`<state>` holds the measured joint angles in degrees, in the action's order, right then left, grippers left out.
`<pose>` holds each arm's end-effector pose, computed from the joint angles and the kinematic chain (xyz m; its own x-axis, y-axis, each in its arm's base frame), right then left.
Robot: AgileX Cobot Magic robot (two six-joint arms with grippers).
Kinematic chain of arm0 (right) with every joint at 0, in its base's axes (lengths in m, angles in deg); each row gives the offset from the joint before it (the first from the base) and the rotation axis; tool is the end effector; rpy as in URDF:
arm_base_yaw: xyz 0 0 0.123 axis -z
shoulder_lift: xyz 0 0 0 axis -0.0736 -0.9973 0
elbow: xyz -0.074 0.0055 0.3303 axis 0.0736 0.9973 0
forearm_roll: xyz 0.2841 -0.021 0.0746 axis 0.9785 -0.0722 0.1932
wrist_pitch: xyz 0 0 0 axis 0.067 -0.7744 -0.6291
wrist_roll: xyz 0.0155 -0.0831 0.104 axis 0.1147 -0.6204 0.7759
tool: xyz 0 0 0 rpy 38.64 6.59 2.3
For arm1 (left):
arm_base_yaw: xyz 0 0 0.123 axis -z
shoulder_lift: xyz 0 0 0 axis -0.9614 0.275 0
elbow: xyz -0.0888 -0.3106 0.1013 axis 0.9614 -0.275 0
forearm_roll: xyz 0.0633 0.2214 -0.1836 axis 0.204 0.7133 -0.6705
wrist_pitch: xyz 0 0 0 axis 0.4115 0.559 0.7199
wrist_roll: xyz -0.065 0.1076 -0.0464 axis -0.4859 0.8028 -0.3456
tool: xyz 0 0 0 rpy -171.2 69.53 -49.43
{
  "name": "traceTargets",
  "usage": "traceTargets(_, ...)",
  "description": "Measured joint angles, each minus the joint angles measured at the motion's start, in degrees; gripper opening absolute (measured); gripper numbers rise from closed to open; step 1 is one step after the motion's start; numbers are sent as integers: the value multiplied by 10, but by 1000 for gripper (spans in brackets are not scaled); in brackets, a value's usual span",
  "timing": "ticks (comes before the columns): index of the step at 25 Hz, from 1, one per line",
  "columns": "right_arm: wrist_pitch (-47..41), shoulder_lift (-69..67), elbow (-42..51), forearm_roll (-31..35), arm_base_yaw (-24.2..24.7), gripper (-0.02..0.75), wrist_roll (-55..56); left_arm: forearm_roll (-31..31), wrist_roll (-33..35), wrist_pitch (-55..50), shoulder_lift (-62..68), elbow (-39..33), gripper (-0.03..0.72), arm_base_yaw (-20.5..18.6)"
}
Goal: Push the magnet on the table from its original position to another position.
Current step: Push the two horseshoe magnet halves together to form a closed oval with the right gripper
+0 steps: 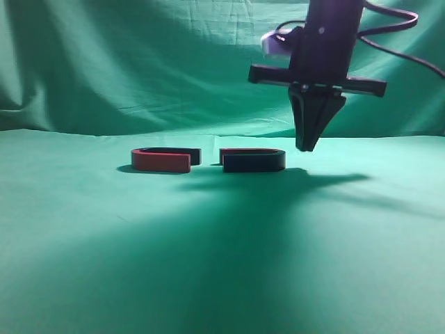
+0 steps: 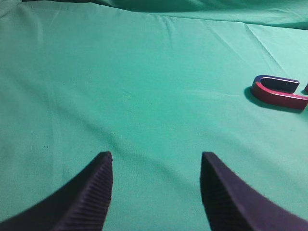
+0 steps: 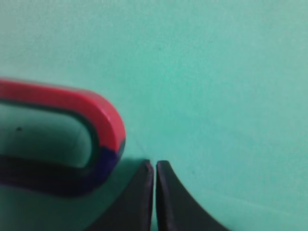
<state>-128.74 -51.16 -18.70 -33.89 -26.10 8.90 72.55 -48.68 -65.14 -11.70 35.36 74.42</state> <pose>0.4775 0.2044 0.1675 -0.9427 -0.2660 -0.2015 -0.2911 0.9507 0.1069 0.0837 -0.0033 0.1654 -0.2602 -0.0871 -0.9616 0.0034 0.9958 -0.0911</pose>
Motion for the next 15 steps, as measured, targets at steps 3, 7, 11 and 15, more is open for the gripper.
traceTargets(3,-2,-21,-12,0,0,0,1,0,0,0,0,0,372,0)
traceTargets(7,1,-30,-13,0,0,0,2,0,0,0,0,0,372,0)
traceTargets(11,8,-31,-14,5,0,0,2,0,0,0,0,0,372,0)
traceTargets(15,16,-31,-15,15,0,0,2,0,0,0,0,0,372,0)
